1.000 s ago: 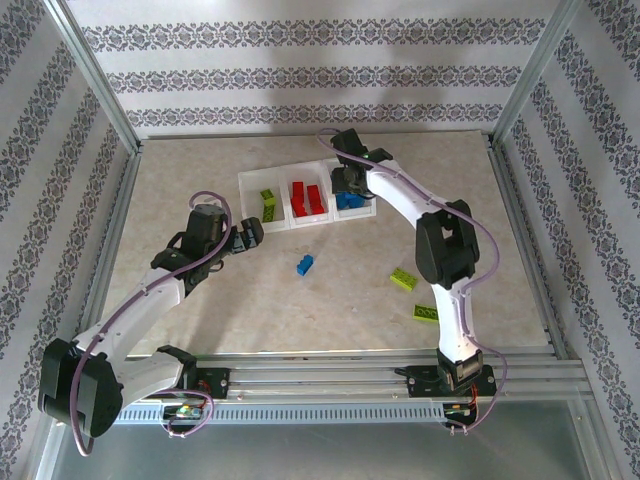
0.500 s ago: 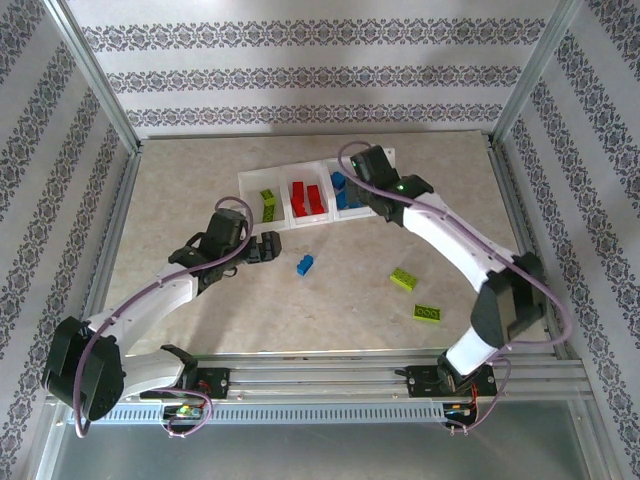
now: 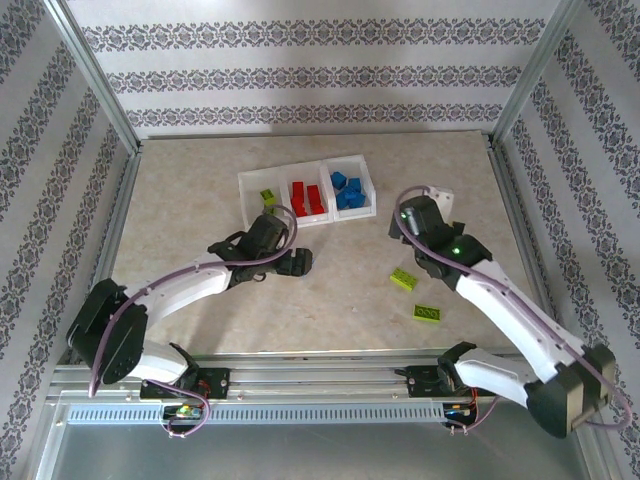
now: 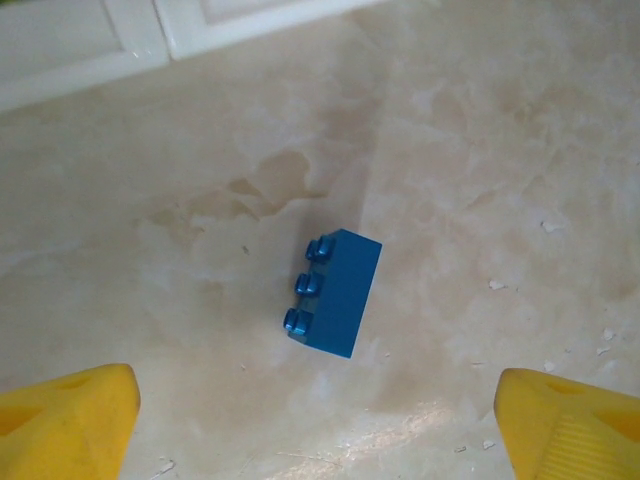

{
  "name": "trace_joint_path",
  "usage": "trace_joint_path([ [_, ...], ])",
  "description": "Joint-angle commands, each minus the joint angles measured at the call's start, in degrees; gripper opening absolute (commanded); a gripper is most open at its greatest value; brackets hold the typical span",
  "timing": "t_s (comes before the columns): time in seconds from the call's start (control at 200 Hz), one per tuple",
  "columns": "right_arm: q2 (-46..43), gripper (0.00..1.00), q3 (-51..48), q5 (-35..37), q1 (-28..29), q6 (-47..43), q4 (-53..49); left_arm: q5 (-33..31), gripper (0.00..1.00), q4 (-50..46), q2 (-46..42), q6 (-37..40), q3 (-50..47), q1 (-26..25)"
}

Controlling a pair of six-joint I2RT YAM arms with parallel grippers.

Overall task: Sort the legos into containers by color
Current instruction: Pick up the lego from the center of the table.

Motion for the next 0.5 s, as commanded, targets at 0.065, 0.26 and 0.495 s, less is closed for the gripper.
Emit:
trace_joint_path([
  [0.065, -8.45, 0.98, -6.72, -2.69, -3.32, 5.6, 0.93, -0.14, 0.85, -0.47, 4.45, 2.23, 3.31, -2.11],
  [0.26, -13.56, 0.98, -11.31, -4.5, -6.29, 6.25, 0.86, -0.58, 0.8, -2.49, 10.15, 4.0, 7.18, -3.59],
  [0.495, -13.41, 0.98, -12.47, -8.52, -8.5, 6.79, 0.61, -3.52, 0.69, -4.21, 14.92, 3.83, 9.62, -3.77],
])
